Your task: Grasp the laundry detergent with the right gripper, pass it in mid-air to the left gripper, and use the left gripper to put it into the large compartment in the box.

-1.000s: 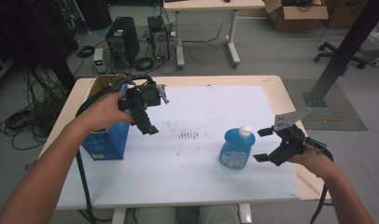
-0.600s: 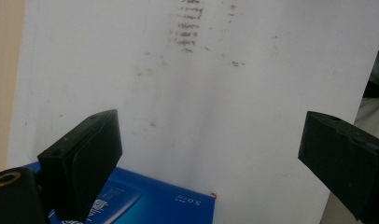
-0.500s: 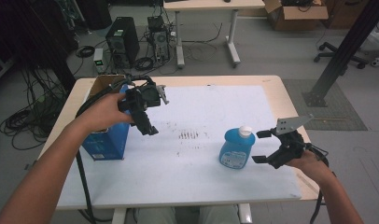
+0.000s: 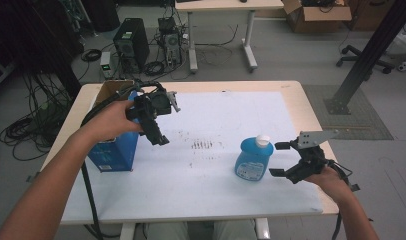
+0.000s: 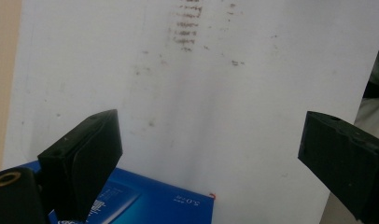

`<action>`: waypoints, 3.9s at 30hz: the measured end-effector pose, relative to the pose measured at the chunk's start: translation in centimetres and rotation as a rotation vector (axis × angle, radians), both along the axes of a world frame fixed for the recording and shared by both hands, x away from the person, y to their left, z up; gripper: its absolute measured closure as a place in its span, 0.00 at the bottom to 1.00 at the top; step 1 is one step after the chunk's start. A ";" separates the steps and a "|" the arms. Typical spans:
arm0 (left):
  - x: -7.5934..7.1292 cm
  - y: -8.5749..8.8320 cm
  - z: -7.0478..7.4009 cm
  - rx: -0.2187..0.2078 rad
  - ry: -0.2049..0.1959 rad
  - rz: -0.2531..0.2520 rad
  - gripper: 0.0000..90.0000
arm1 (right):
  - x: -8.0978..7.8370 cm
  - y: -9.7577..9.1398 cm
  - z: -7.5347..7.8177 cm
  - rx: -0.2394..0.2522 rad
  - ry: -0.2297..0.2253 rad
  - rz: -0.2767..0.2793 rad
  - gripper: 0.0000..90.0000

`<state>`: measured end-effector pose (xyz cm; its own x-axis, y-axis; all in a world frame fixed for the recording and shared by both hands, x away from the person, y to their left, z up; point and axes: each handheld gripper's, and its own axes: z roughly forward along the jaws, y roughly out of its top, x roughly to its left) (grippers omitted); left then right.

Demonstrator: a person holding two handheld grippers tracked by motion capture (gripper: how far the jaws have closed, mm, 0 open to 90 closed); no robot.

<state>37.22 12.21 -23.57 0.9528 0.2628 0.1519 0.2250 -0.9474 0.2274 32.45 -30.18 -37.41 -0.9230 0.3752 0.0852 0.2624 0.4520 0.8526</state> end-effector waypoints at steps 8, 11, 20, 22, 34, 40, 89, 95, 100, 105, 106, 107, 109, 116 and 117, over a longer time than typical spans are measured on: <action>-0.1 0.1 0.1 -0.002 -0.002 0.002 0.07 | -0.1 0.1 -0.9 0.029 -0.010 -0.011 0.05; -0.1 0.1 0.1 0.004 -0.001 0.000 0.07 | -0.1 0.2 -1.2 0.040 -0.016 -0.018 0.05; -0.1 0.2 0.1 0.002 -0.005 0.001 0.07 | 0.1 0.8 -2.0 0.056 -0.013 -0.020 0.06; -0.2 0.1 0.0 0.000 -0.003 0.001 0.07 | 0.2 1.1 -2.2 0.065 -0.018 -0.020 0.06; -0.1 0.1 0.0 0.006 -0.005 0.001 0.07 | 0.4 1.8 -3.1 0.104 -0.019 -0.036 0.06; -0.2 0.0 -0.1 0.006 -0.003 0.002 0.07 | 0.6 2.5 -3.4 0.110 -0.020 -0.030 0.06; -0.1 0.1 -0.4 0.004 0.002 0.006 0.08 | 1.0 4.0 -3.6 0.132 -0.038 0.010 0.33; -0.1 0.1 -0.4 0.006 0.003 0.006 0.08 | 1.0 3.9 -3.6 0.131 -0.041 0.011 0.37; -0.1 0.1 -0.4 0.007 0.003 0.007 0.08 | 1.0 4.0 -3.5 0.129 -0.049 0.023 0.45; -0.1 0.1 -0.4 0.005 0.002 0.007 0.08 | 0.9 4.0 -3.4 0.121 -0.067 0.027 0.46; -0.1 0.1 -0.4 0.005 0.002 0.006 0.08 | 0.9 4.0 -3.4 0.119 -0.071 0.028 0.47; -0.1 0.1 -0.4 0.004 0.001 0.007 0.08 | 0.8 4.1 -3.3 0.110 -0.087 0.026 0.48; -0.1 0.1 -0.4 0.004 0.002 0.007 0.08 | 0.7 4.1 -3.2 0.102 -0.095 0.027 0.48; -0.3 -0.1 0.0 0.010 -0.004 0.002 0.08 | 0.7 4.0 -2.0 0.109 -0.101 0.043 0.49; -0.3 -0.1 0.0 0.010 -0.004 0.002 0.08 | 0.7 4.0 -2.0 0.109 -0.101 0.043 0.49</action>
<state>36.95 12.06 -23.53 0.9517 0.2630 0.1585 0.2259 -0.9493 0.2188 33.15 -26.19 -39.46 -0.9439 0.3288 0.0292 0.1552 0.3640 0.9184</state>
